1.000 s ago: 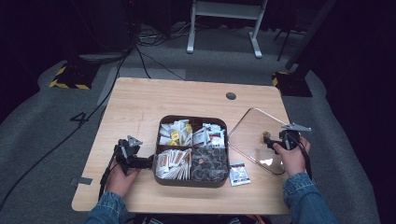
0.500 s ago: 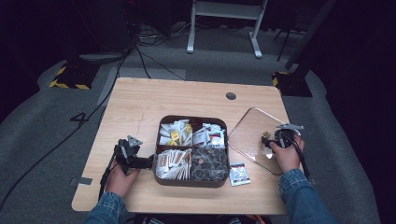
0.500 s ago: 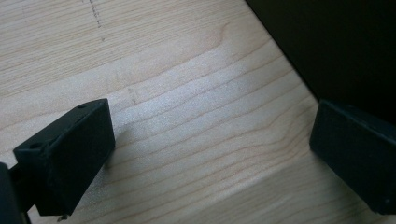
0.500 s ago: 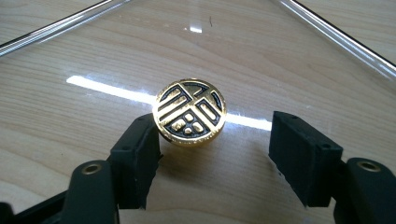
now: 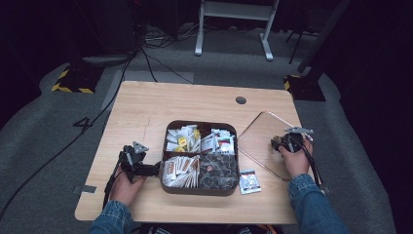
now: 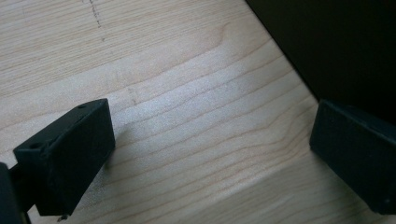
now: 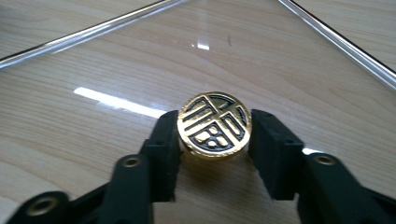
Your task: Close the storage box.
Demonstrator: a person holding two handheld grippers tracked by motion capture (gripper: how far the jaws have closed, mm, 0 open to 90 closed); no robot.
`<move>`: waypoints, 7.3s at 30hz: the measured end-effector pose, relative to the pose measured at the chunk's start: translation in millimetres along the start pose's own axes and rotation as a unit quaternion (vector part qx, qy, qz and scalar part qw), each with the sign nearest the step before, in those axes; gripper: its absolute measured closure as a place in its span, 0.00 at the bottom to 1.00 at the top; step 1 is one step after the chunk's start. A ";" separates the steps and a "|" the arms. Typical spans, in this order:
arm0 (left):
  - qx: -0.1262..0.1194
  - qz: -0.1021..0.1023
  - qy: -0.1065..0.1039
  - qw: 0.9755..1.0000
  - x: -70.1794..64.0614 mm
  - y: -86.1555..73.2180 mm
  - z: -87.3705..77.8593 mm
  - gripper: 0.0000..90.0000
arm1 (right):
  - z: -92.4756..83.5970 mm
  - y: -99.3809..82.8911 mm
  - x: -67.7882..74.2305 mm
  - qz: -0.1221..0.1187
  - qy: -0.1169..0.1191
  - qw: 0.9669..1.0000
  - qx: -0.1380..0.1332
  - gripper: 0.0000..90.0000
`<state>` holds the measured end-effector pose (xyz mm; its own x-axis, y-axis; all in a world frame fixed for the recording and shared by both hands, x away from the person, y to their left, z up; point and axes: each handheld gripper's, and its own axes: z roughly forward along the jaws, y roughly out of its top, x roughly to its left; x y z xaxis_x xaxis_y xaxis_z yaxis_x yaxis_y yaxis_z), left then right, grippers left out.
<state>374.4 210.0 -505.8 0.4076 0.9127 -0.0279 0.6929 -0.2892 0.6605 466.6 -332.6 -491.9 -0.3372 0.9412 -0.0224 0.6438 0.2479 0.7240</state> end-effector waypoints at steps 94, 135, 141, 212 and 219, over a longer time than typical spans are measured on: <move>-0.001 -0.002 0.002 1.000 2.3 -1.4 -0.9 0.00 | -69.6 96.6 168.0 -0.164 0.209 0.963 -0.049 0.66; -0.001 -0.001 0.002 1.000 2.4 -1.4 -0.9 0.00 | -22.6 69.9 244.3 -0.217 0.258 0.942 -0.003 0.66; -0.001 -0.001 0.002 1.000 2.4 -1.4 -0.9 0.00 | -17.8 69.3 243.1 -0.214 0.262 0.941 -0.004 0.65; -0.001 -0.002 0.003 1.000 2.6 -2.6 -2.1 0.00 | -95.0 38.5 106.4 -0.073 0.195 0.974 -0.086 0.42; -0.001 -0.001 0.002 1.000 3.0 -2.3 -1.9 0.00 | -90.4 19.4 80.7 -0.061 0.158 0.984 -0.057 0.40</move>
<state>372.8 213.9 -506.0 0.4034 0.9146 -0.0264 0.6928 -0.2865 0.6618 389.8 -272.6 -417.3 -0.6162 0.7826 0.0882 0.5093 0.3106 0.8026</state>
